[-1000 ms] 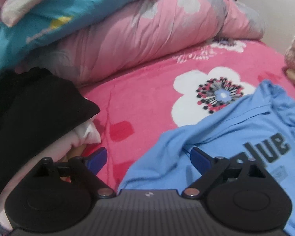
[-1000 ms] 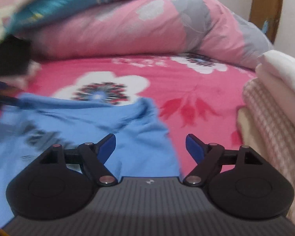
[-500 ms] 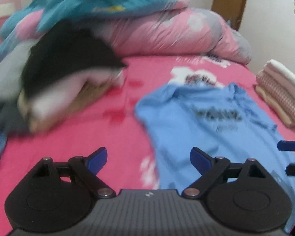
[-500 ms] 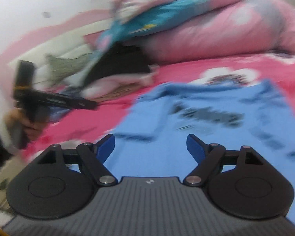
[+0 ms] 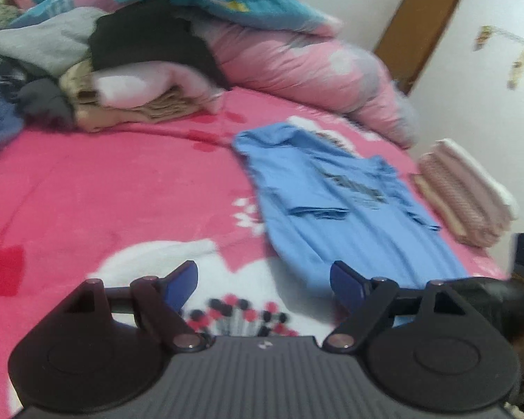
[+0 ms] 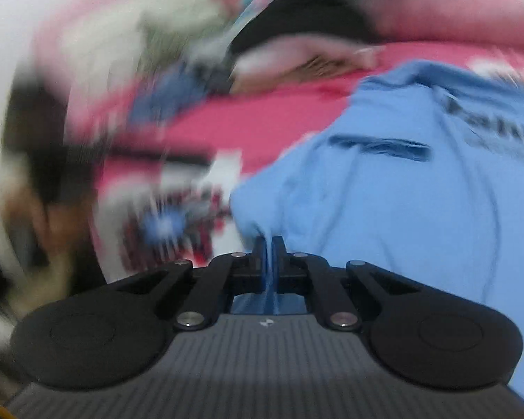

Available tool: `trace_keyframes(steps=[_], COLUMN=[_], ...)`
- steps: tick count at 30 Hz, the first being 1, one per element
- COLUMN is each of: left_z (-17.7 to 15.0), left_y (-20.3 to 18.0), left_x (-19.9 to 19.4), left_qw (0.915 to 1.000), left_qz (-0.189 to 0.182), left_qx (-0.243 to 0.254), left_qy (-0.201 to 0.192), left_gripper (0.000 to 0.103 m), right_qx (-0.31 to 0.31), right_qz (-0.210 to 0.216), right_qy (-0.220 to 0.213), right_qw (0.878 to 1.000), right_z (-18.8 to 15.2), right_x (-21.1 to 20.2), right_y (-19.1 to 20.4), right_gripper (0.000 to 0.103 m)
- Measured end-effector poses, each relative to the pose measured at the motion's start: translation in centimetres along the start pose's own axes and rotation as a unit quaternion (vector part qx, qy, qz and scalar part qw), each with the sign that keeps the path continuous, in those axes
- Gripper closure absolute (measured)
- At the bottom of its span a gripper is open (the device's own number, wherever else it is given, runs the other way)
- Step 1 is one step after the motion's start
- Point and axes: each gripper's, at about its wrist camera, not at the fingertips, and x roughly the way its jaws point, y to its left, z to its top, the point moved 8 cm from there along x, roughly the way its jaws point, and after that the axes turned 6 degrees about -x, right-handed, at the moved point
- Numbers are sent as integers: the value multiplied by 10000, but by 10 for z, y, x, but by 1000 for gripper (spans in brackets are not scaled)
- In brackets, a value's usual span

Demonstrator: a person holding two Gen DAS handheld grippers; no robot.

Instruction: Fold clothes

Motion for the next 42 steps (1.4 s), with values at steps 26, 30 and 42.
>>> trace_keyframes(steps=[26, 30, 42], left_z=[-33, -27, -14], left_y=[-111, -106, -99], left_x=[95, 102, 88], left_qw=[9832, 9872, 9978], left_qz=[-96, -31, -202], left_qx=[1658, 1351, 201], left_qy=[759, 846, 603], left_gripper=[63, 71, 98], right_qx=[2870, 2804, 2510], right_qz=[644, 751, 668], right_qy=[-1629, -1717, -1818], right_qw=[9418, 9414, 9484], right_z=[-39, -44, -48], right_x=[-42, -48, -53], right_y=[-132, -135, -133], right_gripper=[97, 97, 98])
